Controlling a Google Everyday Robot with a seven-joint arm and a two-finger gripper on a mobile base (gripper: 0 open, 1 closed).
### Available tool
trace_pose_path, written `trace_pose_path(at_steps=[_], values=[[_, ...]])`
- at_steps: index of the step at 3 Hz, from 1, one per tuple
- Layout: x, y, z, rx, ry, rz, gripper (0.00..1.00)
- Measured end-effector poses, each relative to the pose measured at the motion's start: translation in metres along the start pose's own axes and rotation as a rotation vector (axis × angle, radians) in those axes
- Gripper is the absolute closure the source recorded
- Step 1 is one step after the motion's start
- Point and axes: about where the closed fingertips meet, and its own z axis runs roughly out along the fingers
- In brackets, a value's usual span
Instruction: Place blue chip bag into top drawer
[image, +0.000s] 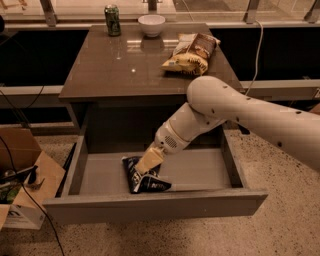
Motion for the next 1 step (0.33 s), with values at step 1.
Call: trace_pose_path(at_steps=[1], values=[[0.0, 0.0007, 0.0008, -0.002, 0.002, -0.002, 0.0]])
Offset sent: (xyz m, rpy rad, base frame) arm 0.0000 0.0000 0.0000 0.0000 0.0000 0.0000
